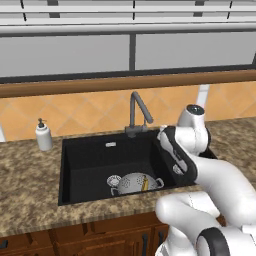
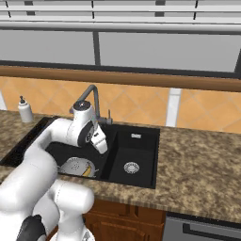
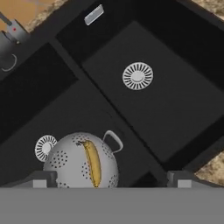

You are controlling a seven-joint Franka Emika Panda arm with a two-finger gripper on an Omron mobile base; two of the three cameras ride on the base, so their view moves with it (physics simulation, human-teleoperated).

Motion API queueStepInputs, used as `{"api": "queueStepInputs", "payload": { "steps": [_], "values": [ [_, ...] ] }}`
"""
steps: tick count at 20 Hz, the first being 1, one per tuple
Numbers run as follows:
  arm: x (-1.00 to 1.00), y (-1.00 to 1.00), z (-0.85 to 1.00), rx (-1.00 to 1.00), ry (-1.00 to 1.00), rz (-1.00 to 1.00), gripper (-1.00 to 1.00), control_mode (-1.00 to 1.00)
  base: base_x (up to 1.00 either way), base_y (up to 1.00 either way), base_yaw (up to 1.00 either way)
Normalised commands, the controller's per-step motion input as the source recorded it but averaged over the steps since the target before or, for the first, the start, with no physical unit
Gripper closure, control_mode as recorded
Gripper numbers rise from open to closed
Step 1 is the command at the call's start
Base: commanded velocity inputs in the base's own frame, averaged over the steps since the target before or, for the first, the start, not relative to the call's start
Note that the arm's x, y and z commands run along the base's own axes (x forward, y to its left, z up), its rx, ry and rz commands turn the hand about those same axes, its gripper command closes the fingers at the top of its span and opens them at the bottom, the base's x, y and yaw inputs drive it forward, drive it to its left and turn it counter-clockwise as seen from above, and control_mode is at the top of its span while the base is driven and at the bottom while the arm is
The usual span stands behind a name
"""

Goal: Put the colander in the sink, put the banana in the colander, and turn on the sink faucet and pour water over the colander.

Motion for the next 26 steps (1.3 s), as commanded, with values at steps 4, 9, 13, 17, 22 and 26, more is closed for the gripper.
{"api": "queueStepInputs", "payload": {
  "steps": [4,9,13,17,22,26],
  "values": [
    [0.24,-0.67,0.23,0.17,-0.12,0.07,-1.00,-1.00,0.00,0.00,0.00],
    [0.76,-0.23,0.16,0.24,-0.11,0.07,-1.00,-1.00,0.00,0.00,0.00],
    [0.90,0.00,0.17,0.26,-0.06,0.09,-1.00,-1.00,0.00,0.00,0.00],
    [0.86,0.00,0.19,0.23,0.00,0.07,-1.00,-1.00,0.00,0.00,0.00],
    [0.66,0.06,0.05,0.19,0.00,0.06,-1.00,-1.00,0.00,0.00,0.00],
    [0.45,0.23,0.00,0.12,0.00,0.08,-1.00,-1.00,0.00,0.00,0.00]
  ]
}}
